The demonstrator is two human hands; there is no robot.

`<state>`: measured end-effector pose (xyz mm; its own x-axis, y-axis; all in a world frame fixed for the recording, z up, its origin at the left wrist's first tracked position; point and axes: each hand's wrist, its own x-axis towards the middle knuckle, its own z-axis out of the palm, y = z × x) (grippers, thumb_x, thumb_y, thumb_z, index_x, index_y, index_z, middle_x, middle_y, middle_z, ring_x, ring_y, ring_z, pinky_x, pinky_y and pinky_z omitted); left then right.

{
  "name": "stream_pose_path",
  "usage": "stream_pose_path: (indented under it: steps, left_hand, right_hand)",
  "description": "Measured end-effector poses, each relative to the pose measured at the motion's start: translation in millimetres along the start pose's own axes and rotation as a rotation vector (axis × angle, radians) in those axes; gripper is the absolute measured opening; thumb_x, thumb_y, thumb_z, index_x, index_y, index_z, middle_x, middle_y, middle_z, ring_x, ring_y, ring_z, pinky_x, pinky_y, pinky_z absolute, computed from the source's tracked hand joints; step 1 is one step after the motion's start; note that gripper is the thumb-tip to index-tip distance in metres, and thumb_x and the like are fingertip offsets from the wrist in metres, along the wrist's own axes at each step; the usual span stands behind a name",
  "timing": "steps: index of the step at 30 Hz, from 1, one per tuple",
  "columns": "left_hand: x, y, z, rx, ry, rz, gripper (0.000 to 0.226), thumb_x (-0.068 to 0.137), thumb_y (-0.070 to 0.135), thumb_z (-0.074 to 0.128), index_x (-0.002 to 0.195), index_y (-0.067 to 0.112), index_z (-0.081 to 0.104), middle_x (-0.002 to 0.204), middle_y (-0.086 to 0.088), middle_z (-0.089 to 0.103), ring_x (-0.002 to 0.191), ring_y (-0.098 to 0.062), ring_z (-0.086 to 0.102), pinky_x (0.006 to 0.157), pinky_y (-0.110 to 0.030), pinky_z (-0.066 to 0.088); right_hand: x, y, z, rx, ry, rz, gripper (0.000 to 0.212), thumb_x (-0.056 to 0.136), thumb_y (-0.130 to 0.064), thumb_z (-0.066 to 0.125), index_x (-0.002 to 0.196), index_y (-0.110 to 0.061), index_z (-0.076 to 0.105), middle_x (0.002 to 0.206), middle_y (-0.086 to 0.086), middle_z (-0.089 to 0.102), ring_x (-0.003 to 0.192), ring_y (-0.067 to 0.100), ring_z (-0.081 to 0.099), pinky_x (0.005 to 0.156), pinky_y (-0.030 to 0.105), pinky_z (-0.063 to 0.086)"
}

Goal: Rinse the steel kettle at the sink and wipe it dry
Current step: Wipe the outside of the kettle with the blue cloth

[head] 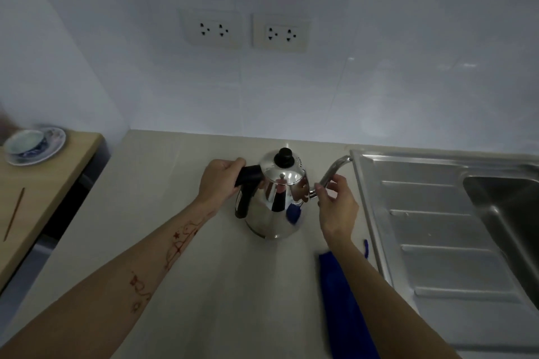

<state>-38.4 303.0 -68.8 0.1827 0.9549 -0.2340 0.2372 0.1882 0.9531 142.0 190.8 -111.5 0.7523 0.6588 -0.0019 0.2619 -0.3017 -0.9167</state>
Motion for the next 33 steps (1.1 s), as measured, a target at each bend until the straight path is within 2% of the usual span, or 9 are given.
stream_pose_path:
  steps: [2, 4, 10, 15, 20, 24, 27, 30, 33]
  left_hand:
    - [20.2, 3.7, -0.1, 0.016, -0.014, 0.029, 0.042, 0.093, 0.015, 0.058, 0.051, 0.008, 0.055, 0.040, 0.004, 0.046, 0.035, -0.004, 0.048, 0.035, -0.012, 0.034]
    - [42.9, 4.5, -1.5, 0.037, -0.014, 0.062, 0.040, 0.094, 0.015, 0.057, 0.054, 0.006, 0.056, 0.040, 0.001, 0.045, 0.031, -0.004, 0.045, 0.033, -0.014, 0.032]
    - [112.0, 1.6, -3.3, 0.108, 0.063, 0.138, 0.040, 0.092, 0.023, 0.055, 0.055, 0.008, 0.060, 0.041, -0.005, 0.053, 0.033, -0.012, 0.044, 0.038, -0.019, 0.037]
    - [148.2, 0.8, 4.7, 0.164, 0.085, 0.174, 0.039, 0.094, 0.025, 0.051, 0.063, 0.005, 0.064, 0.053, -0.011, 0.059, 0.037, -0.008, 0.050, 0.042, -0.016, 0.044]
    - [164.9, -6.4, 10.2, 0.159, 0.080, 0.184, 0.040, 0.096, 0.025, 0.050, 0.064, 0.005, 0.063, 0.054, -0.011, 0.060, 0.034, -0.002, 0.051, 0.043, -0.013, 0.046]
    - [169.8, -6.2, 12.3, 0.168, 0.087, 0.201, 0.040, 0.096, 0.026, 0.050, 0.066, 0.005, 0.065, 0.055, -0.011, 0.061, 0.035, -0.002, 0.051, 0.044, -0.013, 0.046]
    - [169.1, -8.3, 13.1, 0.193, 0.111, 0.226, 0.043, 0.097, 0.029, 0.048, 0.065, 0.005, 0.065, 0.056, -0.010, 0.061, 0.037, -0.002, 0.051, 0.046, -0.011, 0.045]
    - [167.7, -10.0, 14.4, 0.209, 0.131, 0.233, 0.047, 0.100, 0.033, 0.045, 0.066, 0.007, 0.062, 0.062, -0.009, 0.063, 0.050, -0.007, 0.057, 0.047, -0.006, 0.041]
    - [164.3, -8.6, 14.8, 0.266, 0.140, 0.245, 0.053, 0.103, 0.041, 0.035, 0.084, 0.005, 0.068, 0.070, -0.003, 0.060, 0.060, -0.008, 0.052, 0.053, -0.013, 0.039]
  right_hand:
    - [23.5, 1.7, 19.9, -0.020, 0.026, 0.012, 0.007, 0.094, -0.020, 0.061, 0.098, -0.024, 0.057, 0.095, -0.005, 0.062, 0.089, 0.021, 0.066, 0.079, 0.047, 0.058]
    - [43.8, 2.2, 38.7, -0.022, 0.044, 0.023, 0.007, 0.094, -0.020, 0.060, 0.092, -0.023, 0.056, 0.089, -0.006, 0.062, 0.085, 0.024, 0.066, 0.077, 0.050, 0.057]
    - [89.7, -2.3, 78.6, -0.049, 0.122, -0.005, 0.007, 0.095, -0.015, 0.057, 0.091, -0.010, 0.058, 0.091, 0.005, 0.067, 0.084, 0.025, 0.063, 0.075, 0.035, 0.048]
    - [113.0, -3.1, 97.2, -0.059, 0.175, 0.005, 0.006, 0.095, -0.013, 0.056, 0.092, -0.008, 0.056, 0.090, 0.003, 0.065, 0.084, 0.022, 0.061, 0.078, 0.038, 0.048]
    - [124.7, 0.6, 102.2, -0.089, 0.187, -0.025, 0.004, 0.095, -0.010, 0.056, 0.092, -0.008, 0.055, 0.092, 0.004, 0.065, 0.082, 0.021, 0.057, 0.072, 0.033, 0.042]
    - [129.2, 4.7, 103.6, -0.091, 0.187, -0.027, 0.004, 0.096, -0.012, 0.055, 0.093, -0.008, 0.055, 0.091, 0.002, 0.065, 0.084, 0.022, 0.060, 0.075, 0.037, 0.048]
    - [129.5, 6.2, 103.4, -0.108, 0.181, -0.023, 0.006, 0.097, -0.014, 0.055, 0.099, -0.008, 0.055, 0.091, 0.000, 0.062, 0.086, 0.022, 0.060, 0.073, 0.033, 0.043]
    - [128.0, 4.5, 102.8, -0.099, 0.171, -0.011, 0.011, 0.097, -0.016, 0.055, 0.105, -0.008, 0.055, 0.096, 0.003, 0.064, 0.088, 0.023, 0.060, 0.074, 0.031, 0.042]
    - [124.4, 2.4, 101.1, -0.053, 0.148, 0.032, 0.022, 0.097, -0.021, 0.056, 0.114, -0.008, 0.055, 0.108, 0.006, 0.065, 0.094, 0.022, 0.059, 0.079, 0.030, 0.041]
